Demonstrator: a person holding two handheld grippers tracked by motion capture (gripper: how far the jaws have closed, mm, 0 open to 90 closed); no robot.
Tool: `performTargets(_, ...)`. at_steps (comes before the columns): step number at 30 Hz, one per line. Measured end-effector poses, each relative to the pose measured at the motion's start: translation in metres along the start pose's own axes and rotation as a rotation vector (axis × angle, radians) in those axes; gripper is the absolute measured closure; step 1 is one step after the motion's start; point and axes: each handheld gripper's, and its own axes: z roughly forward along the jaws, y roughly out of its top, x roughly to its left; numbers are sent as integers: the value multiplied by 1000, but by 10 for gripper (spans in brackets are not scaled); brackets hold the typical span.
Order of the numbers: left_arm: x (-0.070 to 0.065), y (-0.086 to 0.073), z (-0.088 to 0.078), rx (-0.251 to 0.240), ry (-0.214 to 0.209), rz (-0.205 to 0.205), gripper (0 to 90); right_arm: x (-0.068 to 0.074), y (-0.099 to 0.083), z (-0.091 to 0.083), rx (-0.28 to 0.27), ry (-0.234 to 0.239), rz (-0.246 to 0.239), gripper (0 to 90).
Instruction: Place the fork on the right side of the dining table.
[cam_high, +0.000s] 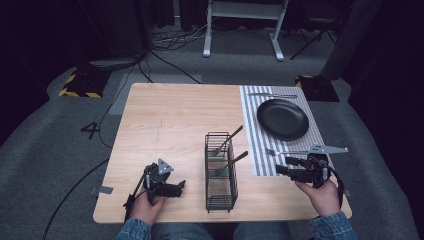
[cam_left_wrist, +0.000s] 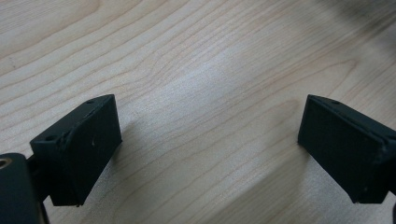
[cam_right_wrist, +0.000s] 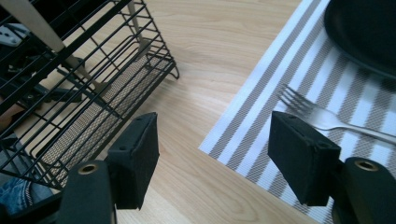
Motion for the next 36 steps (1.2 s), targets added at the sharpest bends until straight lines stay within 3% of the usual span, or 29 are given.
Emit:
performTargets(14,0,0,0,-1,0,1,59,-4,-30,31,20,-26,-7,339)
performTargets(16,0,0,0,-1,0,1,59,-3,-35,38,46,-98,-51,341)
performTargets(18,0,0,0,-1,0,1,59,-3,-37,42,60,-115,-67,344)
performTargets(25,0,0,0,-1,0,1,59,-1,-46,55,79,-130,-100,347)
performTargets(36,0,0,0,-1,0,1,59,-2,-55,60,71,-143,-101,358)
